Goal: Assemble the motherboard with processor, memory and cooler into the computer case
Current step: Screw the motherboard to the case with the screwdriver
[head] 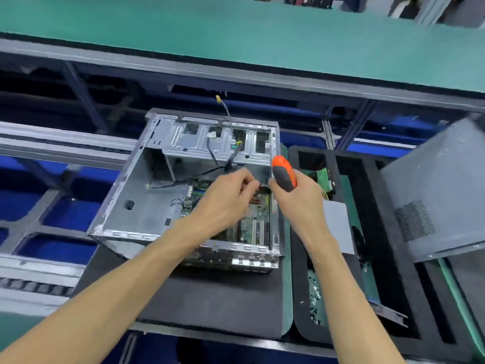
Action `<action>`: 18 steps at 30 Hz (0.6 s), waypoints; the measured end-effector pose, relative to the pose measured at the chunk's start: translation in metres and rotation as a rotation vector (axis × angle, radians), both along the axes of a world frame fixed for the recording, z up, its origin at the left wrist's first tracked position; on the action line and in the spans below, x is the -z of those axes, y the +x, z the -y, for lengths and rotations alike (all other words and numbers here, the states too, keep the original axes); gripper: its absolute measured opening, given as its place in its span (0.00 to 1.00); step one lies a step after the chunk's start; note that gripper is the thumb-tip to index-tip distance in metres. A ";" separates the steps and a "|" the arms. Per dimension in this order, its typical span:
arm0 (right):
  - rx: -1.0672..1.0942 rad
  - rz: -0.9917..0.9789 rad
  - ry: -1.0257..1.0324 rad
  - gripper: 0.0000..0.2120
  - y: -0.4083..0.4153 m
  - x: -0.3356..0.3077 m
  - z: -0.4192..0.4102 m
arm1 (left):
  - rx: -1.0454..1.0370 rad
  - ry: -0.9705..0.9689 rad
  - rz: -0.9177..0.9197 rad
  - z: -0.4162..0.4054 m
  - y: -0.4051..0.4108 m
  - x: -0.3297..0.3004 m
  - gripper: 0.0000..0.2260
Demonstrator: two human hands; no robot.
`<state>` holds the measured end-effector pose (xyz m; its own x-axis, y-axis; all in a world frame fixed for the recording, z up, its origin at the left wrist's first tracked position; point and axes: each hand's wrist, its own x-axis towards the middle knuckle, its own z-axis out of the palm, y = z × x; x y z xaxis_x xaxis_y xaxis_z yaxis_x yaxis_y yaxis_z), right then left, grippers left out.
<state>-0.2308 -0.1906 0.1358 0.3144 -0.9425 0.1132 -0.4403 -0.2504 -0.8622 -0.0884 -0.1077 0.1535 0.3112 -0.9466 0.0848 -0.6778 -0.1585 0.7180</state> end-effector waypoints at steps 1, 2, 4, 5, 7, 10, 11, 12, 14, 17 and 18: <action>-0.013 -0.104 -0.039 0.13 0.012 -0.002 0.001 | -0.074 0.009 0.045 -0.006 0.019 0.000 0.11; -0.020 -0.203 -0.083 0.13 0.022 -0.004 0.004 | -0.149 0.012 0.100 -0.012 0.038 0.001 0.14; 0.002 -0.366 -0.151 0.10 0.040 -0.007 0.009 | -0.281 0.016 0.282 -0.023 0.075 0.005 0.18; 0.029 -0.442 -0.170 0.09 0.047 -0.008 0.011 | -0.333 0.027 0.416 -0.029 0.091 0.007 0.19; 0.087 -0.572 -0.178 0.08 0.060 -0.006 0.014 | -0.428 0.060 0.649 -0.038 0.118 0.014 0.18; 0.159 -0.685 -0.126 0.10 0.073 -0.002 0.016 | -0.518 0.164 0.660 -0.048 0.146 0.028 0.16; 0.176 -0.715 -0.097 0.12 0.075 -0.001 0.016 | -0.527 0.213 0.612 -0.050 0.152 0.034 0.16; 0.190 -0.737 -0.067 0.13 0.076 0.001 0.017 | -0.525 0.248 0.564 -0.051 0.156 0.039 0.16; 0.210 -0.768 -0.021 0.13 0.074 0.002 0.019 | -0.509 0.253 0.515 -0.053 0.160 0.047 0.16; 0.222 -0.811 0.001 0.13 0.068 0.003 0.022 | -0.504 0.263 0.541 -0.052 0.160 0.055 0.16; 0.218 -0.830 -0.002 0.12 0.066 0.002 0.023 | -0.496 0.268 0.562 -0.050 0.161 0.057 0.16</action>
